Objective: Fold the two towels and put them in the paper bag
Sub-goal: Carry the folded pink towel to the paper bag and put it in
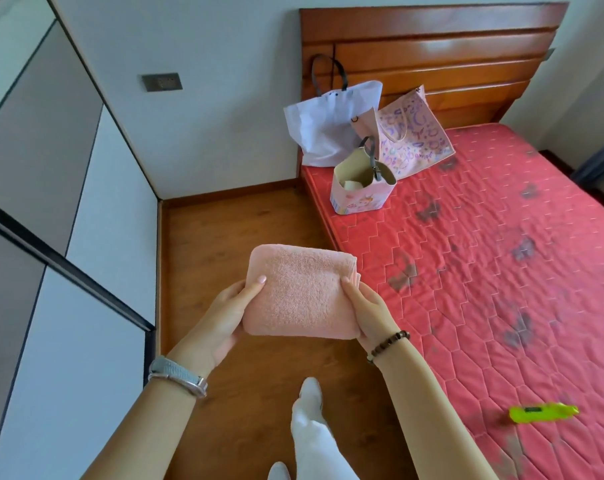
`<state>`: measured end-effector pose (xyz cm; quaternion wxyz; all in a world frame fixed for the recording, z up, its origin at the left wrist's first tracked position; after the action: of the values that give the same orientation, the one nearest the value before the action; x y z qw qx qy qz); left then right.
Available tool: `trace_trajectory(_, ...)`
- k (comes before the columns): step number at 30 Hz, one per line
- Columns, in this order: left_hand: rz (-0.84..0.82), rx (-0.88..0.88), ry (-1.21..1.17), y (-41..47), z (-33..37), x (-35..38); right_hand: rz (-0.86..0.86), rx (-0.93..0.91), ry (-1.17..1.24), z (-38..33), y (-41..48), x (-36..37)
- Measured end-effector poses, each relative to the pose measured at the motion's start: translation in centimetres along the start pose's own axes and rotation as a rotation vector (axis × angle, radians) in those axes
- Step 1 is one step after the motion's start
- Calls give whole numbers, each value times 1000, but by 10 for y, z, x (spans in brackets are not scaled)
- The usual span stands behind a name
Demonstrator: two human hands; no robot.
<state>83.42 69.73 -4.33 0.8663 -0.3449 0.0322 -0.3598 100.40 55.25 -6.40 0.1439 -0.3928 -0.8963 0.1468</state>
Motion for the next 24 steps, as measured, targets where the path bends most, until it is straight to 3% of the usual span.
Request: trace_trajectory(24, 8, -36, 17, 259, 188, 37, 46, -1, -22, -126, 294, 8)
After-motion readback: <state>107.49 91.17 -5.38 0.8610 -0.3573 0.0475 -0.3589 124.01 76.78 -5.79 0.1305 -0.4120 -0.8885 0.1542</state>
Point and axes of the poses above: each hand's wrist, its own y-axis towards the middle knuckle, its own x-axis out of the palm, z = x × y, the point moved 2 cm from there along y, towards the middle knuckle, and after that the axes turned 7 degrees about -x, right-handed, at the moved point
